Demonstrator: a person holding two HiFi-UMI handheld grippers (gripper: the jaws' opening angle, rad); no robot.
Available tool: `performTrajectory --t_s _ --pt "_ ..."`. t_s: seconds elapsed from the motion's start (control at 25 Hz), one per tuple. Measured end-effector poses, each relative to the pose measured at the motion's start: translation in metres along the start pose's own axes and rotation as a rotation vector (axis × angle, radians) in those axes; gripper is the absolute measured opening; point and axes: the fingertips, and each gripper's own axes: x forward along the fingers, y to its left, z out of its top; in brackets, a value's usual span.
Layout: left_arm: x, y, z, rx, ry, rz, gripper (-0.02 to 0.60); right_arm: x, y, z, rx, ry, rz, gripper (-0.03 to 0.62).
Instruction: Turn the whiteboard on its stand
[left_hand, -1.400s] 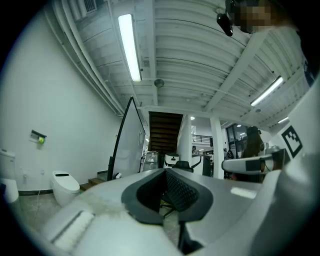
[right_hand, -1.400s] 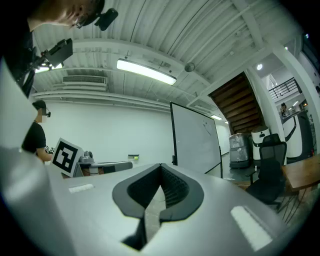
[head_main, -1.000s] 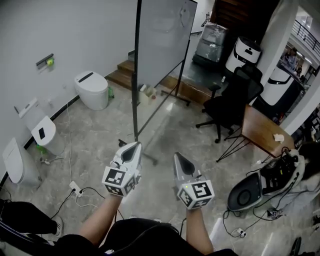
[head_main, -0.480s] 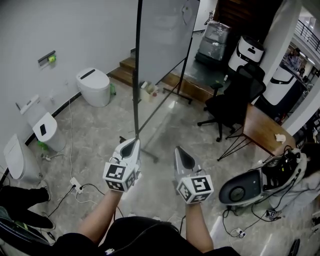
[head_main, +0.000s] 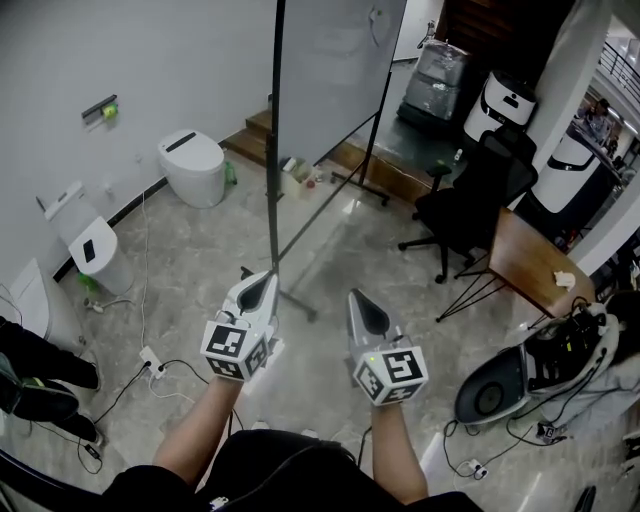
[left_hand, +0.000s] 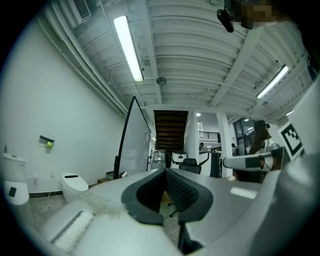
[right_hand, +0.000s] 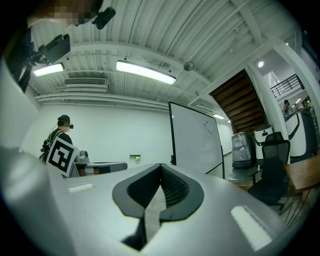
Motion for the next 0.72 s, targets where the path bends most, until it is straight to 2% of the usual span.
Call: performTrajectory --t_s 0.52,0.72 --pt "-0.006 -0.019 -0.003 -0.023 -0.012 0.053 0.005 -0.018 -0.012 -0.009 0.008 0.017 0.065 0.008" --pt "-0.008 -0.021 -0.005 -0.001 -0.009 0.061 0.005 -0.023 -0.015 -0.01 0.003 0.017 0.083 0.008"
